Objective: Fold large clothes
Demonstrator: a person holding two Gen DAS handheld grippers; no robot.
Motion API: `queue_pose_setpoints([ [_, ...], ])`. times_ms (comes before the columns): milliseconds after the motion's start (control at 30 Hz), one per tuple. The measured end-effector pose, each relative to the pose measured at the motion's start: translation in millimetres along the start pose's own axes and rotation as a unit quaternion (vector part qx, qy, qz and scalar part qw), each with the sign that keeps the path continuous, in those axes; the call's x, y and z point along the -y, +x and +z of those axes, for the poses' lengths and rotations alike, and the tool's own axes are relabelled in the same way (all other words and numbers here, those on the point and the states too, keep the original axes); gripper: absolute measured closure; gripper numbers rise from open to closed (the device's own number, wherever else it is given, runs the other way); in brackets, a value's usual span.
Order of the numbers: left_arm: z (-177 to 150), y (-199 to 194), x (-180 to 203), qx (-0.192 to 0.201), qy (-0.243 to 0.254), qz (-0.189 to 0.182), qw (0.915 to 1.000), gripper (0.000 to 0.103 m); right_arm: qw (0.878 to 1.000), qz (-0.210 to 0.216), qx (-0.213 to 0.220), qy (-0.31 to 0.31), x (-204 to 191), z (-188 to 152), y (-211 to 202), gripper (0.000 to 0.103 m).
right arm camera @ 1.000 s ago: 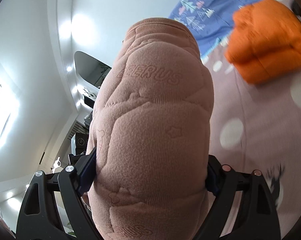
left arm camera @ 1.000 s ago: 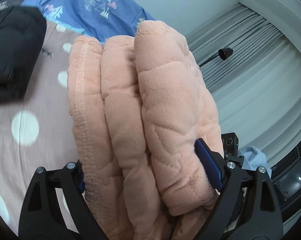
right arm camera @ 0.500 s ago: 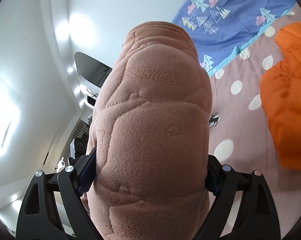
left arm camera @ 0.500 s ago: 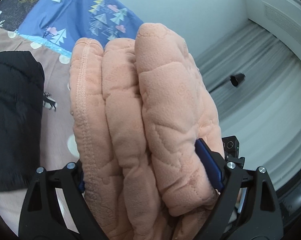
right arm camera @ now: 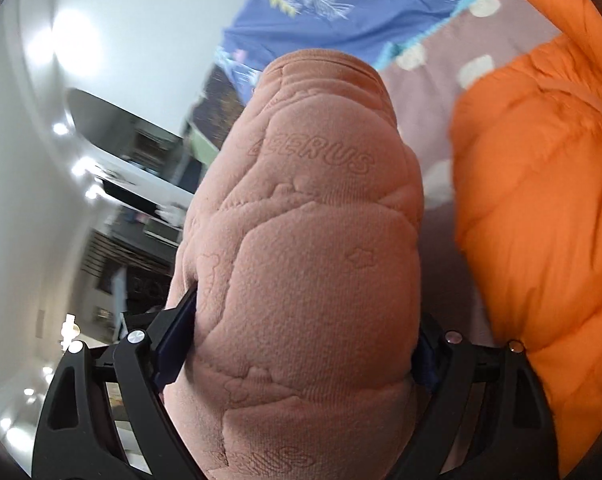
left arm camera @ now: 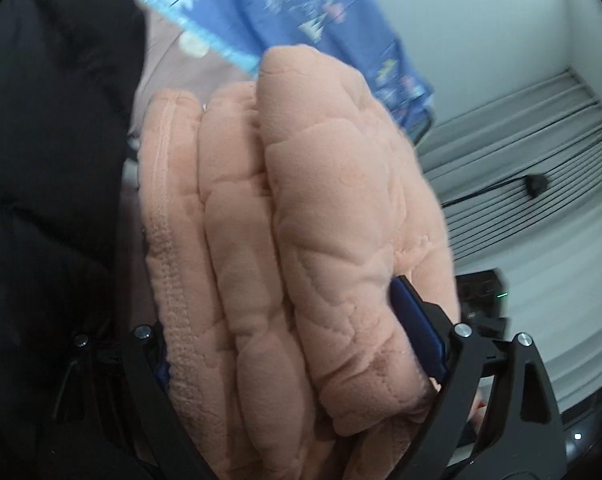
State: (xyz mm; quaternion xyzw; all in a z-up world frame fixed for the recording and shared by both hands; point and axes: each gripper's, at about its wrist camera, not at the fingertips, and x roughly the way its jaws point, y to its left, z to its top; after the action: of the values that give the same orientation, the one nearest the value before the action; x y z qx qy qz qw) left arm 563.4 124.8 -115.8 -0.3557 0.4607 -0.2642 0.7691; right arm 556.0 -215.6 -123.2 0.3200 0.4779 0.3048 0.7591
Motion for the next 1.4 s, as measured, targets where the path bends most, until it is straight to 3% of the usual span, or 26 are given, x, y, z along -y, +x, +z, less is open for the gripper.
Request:
queue_pose_setpoints([
  [400,1,-5,-2,0.011,-0.003,0.026,0.9996,0.011,0.998,-0.041,-0.014,0.047,10,3,-16,0.008],
  [500,-2,-33,6,0.04,-0.018,0.01,0.999,0.011,0.998,-0.055,0.003,0.035,-4,1,-36,0.008],
  [633,-4,-70,28,0.103,0.007,0.026,0.9943,0.007,0.998,-0.056,0.034,-0.012,-33,-2,-55,0.01],
  [733,-7,-91,45,0.145,0.028,0.049,0.9878,0.006,0.993,-0.083,0.071,-0.049,-49,-6,-60,0.031],
  [800,-12,-104,55,0.174,0.044,0.05,0.9825,0.007,0.99,-0.089,0.093,-0.06,-54,-9,-57,0.054],
  [833,-13,-107,60,0.184,0.051,0.051,0.9803,0.008,0.989,-0.09,0.101,-0.063,-53,-9,-54,0.057],
  [867,-15,-111,67,0.197,0.061,0.054,0.977,0.016,0.988,-0.091,0.108,-0.068,-53,-10,-52,0.063],
  [900,-19,-113,72,0.202,0.07,0.056,0.9752,0.03,0.986,-0.091,0.117,-0.075,-54,-11,-49,0.068],
  [1000,-24,-114,97,0.214,0.107,0.055,0.9694,0.053,0.98,-0.076,0.139,-0.118,-67,-17,-41,0.072],
  [1067,-30,-107,113,0.218,0.132,0.062,0.965,0.061,0.973,-0.116,0.135,-0.146,-77,-19,-24,0.072],
  [1100,-32,-103,119,0.218,0.143,0.066,0.9631,0.061,0.972,-0.141,0.108,-0.152,-74,-21,-8,0.072],
  [1200,-37,-81,135,0.206,0.169,0.075,0.961,0.061,0.977,-0.137,0.059,-0.154,-67,-24,21,0.071],
  [1300,-40,-63,139,0.199,0.185,0.089,0.9585,0.061,0.977,-0.126,0.048,-0.167,-72,-29,29,0.071],
  [1400,-39,-37,130,0.195,0.189,0.127,0.9541,0.061,0.983,-0.1,0.047,-0.149,-61,-24,26,0.071],
])
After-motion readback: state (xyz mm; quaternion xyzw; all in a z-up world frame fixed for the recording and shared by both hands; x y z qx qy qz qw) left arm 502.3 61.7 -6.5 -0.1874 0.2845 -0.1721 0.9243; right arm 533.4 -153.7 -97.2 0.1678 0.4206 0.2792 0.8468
